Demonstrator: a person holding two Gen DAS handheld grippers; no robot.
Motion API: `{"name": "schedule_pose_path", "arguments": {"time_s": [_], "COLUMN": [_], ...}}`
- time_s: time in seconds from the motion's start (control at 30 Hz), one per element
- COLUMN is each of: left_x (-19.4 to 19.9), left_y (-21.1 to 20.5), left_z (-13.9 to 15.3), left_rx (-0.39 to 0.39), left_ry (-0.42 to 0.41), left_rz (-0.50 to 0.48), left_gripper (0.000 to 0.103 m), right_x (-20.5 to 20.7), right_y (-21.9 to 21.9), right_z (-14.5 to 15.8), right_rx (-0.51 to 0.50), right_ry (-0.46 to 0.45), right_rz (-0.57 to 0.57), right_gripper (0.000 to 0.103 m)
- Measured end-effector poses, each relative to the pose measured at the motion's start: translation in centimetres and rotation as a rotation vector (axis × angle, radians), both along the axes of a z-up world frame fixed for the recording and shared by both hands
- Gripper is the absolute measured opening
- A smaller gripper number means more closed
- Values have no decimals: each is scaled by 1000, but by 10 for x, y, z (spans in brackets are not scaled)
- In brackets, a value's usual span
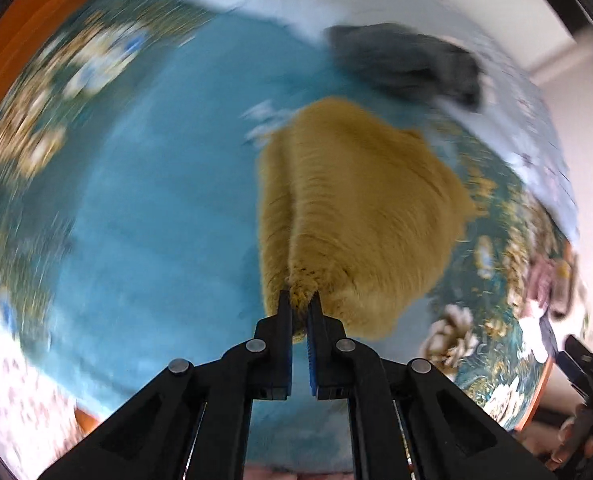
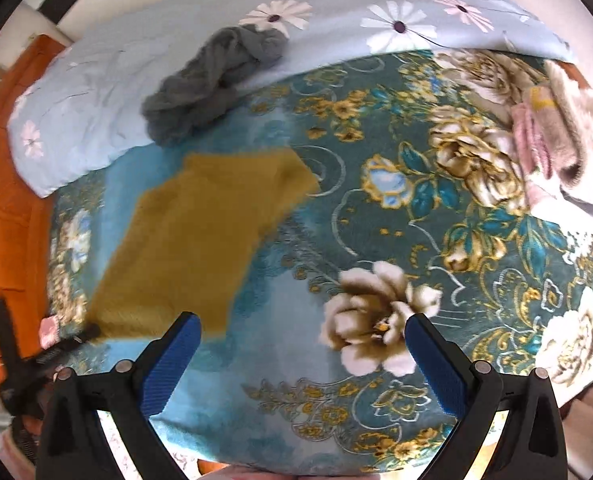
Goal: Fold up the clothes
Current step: 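Grasp the sweater edge with the left gripper and lift it off the bed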
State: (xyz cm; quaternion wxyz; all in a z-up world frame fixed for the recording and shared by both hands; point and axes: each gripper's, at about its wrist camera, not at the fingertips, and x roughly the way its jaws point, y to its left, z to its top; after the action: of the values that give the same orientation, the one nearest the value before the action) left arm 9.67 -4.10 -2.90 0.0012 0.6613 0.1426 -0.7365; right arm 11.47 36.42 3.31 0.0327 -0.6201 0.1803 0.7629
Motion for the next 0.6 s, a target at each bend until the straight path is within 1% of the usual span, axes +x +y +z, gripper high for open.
{"name": "schedule_pose_path", "arguments": {"time_s": [0.07, 0.13, 0.2, 0.37, 0.43, 0.5, 0.6], "left_x": [15, 26, 34, 45, 52, 58, 64], "left_y": [-17, -31, -36, -27, -31, -35, -43], "left_z": [-5, -8, -8, 6, 9, 20, 36], "left_rx": [-13, -5, -5, -39, -72, -104, -113], "left_ry": [-25, -42, -57, -67, -57, -48, -21], "left_rz": [55, 116, 146, 124, 120, 123, 144], "left_gripper": [5, 5, 6, 7, 7, 7, 7], "right_x": [3, 4, 5, 9, 9, 8, 4], "right_y": [-3, -8, -13, -30, -35, -42, -46], "right_z": [10, 20, 33, 71, 82, 90, 99], "right_rx": [-26, -54, -99, -182, -236, -308, -405], "right_ry": [50, 98, 167, 373, 440, 477, 507], "right_rz": [27, 45, 70, 135, 149, 152, 133], "right_gripper": [103, 103, 103, 103, 103, 103, 103]}}
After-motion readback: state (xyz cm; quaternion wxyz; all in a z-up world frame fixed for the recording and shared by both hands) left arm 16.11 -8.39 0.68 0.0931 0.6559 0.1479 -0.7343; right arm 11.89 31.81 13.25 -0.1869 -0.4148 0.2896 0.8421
